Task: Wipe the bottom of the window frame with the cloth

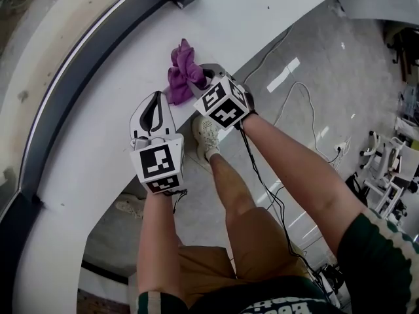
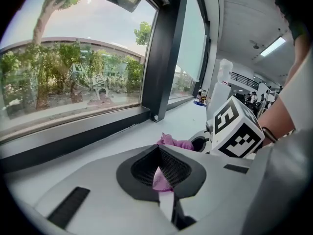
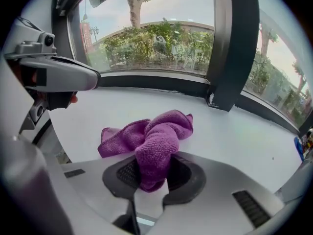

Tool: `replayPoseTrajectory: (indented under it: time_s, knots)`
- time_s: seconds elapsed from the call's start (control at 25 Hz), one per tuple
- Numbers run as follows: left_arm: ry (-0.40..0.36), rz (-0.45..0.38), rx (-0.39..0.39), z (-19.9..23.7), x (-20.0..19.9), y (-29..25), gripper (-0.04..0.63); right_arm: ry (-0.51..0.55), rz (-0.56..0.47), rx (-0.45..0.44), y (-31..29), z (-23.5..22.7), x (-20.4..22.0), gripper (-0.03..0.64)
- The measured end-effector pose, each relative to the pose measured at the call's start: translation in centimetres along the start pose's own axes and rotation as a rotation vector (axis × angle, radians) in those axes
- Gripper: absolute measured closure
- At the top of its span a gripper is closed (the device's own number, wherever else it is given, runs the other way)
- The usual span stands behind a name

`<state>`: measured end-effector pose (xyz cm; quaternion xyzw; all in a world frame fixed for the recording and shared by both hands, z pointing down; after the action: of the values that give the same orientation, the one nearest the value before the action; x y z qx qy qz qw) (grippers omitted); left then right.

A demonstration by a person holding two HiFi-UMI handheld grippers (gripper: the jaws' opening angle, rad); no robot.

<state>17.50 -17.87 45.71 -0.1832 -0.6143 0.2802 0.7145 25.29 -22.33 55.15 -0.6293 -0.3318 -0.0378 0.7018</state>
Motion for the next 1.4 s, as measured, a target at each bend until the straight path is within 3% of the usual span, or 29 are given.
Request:
replayPoseTrajectory:
  time_s: [0.64,1.4]
  knots:
    - [0.074,0.01,-0.108,6.5,3.8,7.7,0.589,0.143,0.042,-0.099,-2.2,9.5,-3.5,0.514]
    - [0.114,0.008,-0.198,13.5,7.6,15.1,0.589,0.206,0.034,-0.161,-4.7,20.1,-7.4,0.514]
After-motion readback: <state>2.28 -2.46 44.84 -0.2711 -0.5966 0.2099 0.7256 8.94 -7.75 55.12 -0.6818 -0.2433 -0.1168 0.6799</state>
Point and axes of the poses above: the fingertips, and each gripper's own axes: y backward along the fingers, z to its left, x out of its underside, the point moved 1 cm from there along y, backward along the fingers
